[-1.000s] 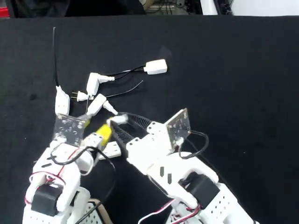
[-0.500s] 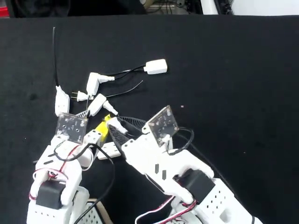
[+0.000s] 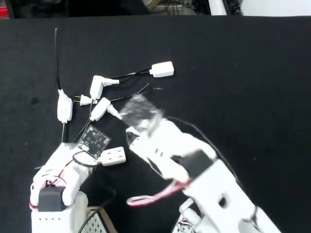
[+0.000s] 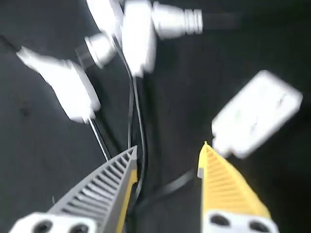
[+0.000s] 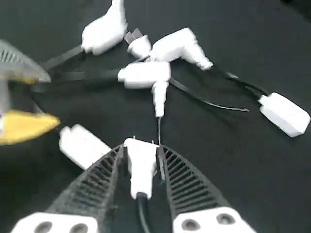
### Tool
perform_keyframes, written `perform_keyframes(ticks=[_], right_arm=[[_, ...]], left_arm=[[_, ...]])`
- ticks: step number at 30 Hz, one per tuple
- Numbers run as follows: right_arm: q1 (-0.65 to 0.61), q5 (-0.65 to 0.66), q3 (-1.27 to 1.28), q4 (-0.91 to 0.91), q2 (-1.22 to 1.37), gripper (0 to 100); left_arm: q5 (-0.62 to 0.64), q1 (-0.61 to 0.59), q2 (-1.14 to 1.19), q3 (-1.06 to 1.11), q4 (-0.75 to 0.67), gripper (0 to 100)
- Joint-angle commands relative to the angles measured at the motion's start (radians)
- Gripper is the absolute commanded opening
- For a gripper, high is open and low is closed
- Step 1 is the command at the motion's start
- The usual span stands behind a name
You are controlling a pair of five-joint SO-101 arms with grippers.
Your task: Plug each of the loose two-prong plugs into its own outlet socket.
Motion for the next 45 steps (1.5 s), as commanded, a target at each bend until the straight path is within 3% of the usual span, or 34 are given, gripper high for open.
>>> perform_keyframes(ticks=[1,7,11,17,23,28,35,45], right_arm=[[-0.077,0.333,-0.11,0.005,0.193,1.2],[-0.216,0.551,-0.142,0.005,0.338,1.2],[-0.239,0.707,-0.163,0.005,0.412,1.2],[-0.193,0.72,-0.294,0.008,0.604,1.2],[-0.193,0.723,-0.423,0.112,0.746,1.2],[-0.176,0.807,-0.435,0.155,0.759,1.2],[-0.138,0.885,-0.432,0.16,0.766,1.2],[-0.13,0.876,-0.438,0.152,0.759,1.2]], left_arm=[[-0.063,-0.099,0.0,0.031,0.02,20],[-0.094,-0.28,-0.002,0.077,0.018,20],[-0.072,-0.463,-0.002,0.139,-0.038,20],[-0.037,-0.685,-0.002,0.191,-0.123,20],[0.0,-0.711,-0.002,0.191,-0.123,20],[0.0,-0.708,-0.002,0.191,-0.123,20],[-0.002,-0.704,-0.002,0.191,-0.12,20],[-0.002,-0.702,-0.002,0.191,-0.118,20]])
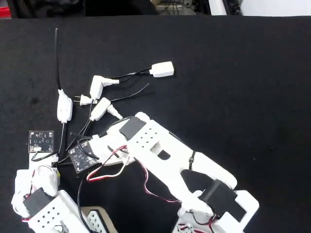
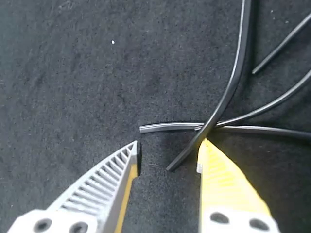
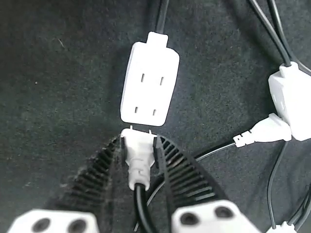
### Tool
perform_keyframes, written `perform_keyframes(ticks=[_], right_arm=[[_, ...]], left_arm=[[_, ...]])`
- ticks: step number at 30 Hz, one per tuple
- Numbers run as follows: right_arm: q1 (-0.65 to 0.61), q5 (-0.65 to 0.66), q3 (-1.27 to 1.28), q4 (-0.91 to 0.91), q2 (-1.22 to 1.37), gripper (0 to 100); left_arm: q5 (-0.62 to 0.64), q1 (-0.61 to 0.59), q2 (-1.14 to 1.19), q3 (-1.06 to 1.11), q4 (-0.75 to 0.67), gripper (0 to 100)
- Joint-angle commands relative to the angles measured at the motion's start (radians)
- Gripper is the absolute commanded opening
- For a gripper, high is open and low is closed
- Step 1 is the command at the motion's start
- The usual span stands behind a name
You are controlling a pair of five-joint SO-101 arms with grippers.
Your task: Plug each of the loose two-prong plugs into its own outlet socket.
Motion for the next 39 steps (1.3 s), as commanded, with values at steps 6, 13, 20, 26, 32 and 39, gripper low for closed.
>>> perform_keyframes(ticks=[6,13,20,26,32,39], right_arm=[[-0.054,-0.049,-0.07,-0.04,-0.012,1.2],[-0.068,-0.049,-0.088,-0.048,-0.002,1.2],[-0.071,-0.048,-0.058,-0.055,-0.001,1.2],[-0.069,-0.043,0.054,-0.143,-0.001,1.2],[-0.071,-0.041,0.093,-0.137,-0.001,1.2],[-0.068,-0.026,0.096,-0.095,-0.012,1.2]], left_arm=[[0.006,-0.002,-0.002,0.005,-0.014,20],[0.006,-0.002,-0.002,0.007,-0.014,20],[0.006,-0.002,-0.002,0.007,-0.014,20],[0.006,-0.002,-0.002,0.007,-0.014,20],[0.006,-0.002,-0.002,0.007,-0.012,20],[0.006,-0.001,-0.002,0.008,-0.012,20]])
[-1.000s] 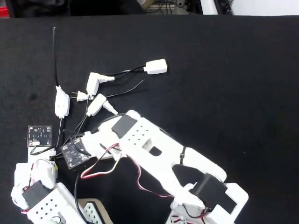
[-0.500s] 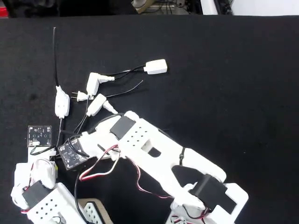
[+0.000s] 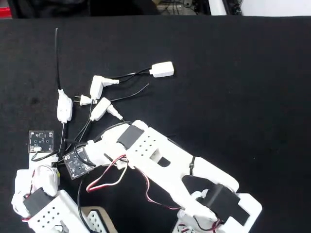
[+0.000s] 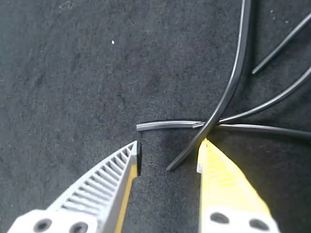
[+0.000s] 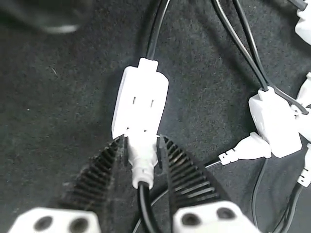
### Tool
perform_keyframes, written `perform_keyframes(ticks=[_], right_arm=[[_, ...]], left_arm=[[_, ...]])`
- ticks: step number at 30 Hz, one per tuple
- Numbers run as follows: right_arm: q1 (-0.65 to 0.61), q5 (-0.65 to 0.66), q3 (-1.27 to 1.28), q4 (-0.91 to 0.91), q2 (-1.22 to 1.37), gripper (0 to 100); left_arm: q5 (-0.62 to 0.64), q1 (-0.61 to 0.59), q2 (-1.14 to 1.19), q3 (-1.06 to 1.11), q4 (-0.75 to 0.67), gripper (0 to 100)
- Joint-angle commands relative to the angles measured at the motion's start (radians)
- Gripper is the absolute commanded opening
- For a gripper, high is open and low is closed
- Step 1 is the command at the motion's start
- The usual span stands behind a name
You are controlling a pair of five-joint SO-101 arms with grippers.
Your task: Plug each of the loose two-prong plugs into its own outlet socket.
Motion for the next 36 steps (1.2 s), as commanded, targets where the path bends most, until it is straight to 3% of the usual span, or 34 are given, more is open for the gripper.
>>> perform_keyframes(ticks=[1,15,22,26,29,36], right_arm=[[-0.011,0.017,0.007,0.051,0.008,1.2],[-0.009,0.037,-0.073,0.14,0.019,1.2],[0.006,0.029,-0.002,-0.008,0.2,1.2],[0.025,-0.008,-0.051,0.025,0.228,1.7],[0.009,-0.021,-0.082,0.11,0.176,10.8],[0.002,-0.058,-0.094,0.183,0.007,49.2]], left_arm=[[0.006,-0.001,-0.002,0.008,-0.012,20],[0.006,-0.001,-0.002,0.008,-0.012,20],[0.006,-0.001,-0.002,0.008,-0.014,20],[0.006,-0.001,-0.002,0.01,-0.017,20],[0.006,0.012,-0.002,0.01,-0.017,20],[0.006,0.027,-0.002,0.01,-0.015,20]])
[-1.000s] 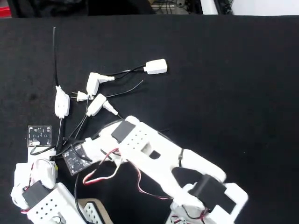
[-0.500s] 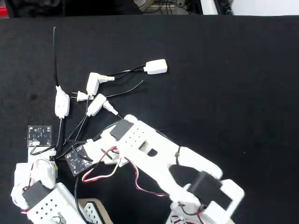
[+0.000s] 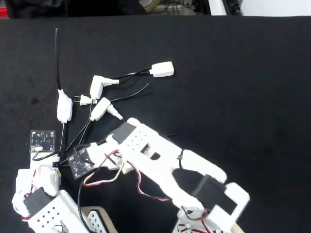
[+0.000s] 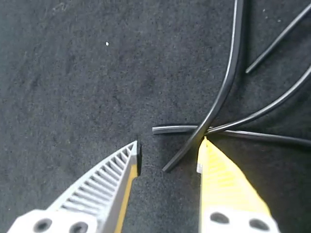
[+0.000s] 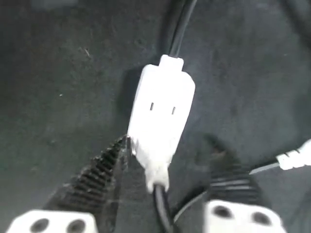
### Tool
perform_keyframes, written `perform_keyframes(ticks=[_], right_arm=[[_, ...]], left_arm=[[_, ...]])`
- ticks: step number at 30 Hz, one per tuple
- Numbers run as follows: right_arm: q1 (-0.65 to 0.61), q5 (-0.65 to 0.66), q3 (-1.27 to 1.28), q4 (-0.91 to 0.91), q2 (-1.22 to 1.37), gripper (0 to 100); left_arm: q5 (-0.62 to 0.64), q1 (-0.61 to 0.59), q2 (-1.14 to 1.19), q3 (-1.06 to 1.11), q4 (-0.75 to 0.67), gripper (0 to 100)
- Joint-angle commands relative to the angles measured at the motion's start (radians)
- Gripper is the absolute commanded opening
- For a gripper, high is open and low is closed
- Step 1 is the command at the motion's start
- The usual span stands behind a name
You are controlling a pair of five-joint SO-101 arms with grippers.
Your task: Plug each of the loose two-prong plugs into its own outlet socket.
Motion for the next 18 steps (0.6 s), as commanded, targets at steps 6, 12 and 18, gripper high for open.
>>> perform_keyframes(ticks=[6,12,18], right_arm=[[0.002,-0.092,-0.097,0.163,-0.26,52.8],[0.058,-0.117,-0.124,0.456,-0.449,49.2],[0.446,-0.209,-0.122,0.572,-0.717,31.5]], left_arm=[[0.006,0.012,-0.005,0.01,-0.014,20],[-0.002,0.012,-0.003,-0.007,-0.012,20],[-0.144,0.073,-0.002,-0.082,-0.012,20]])
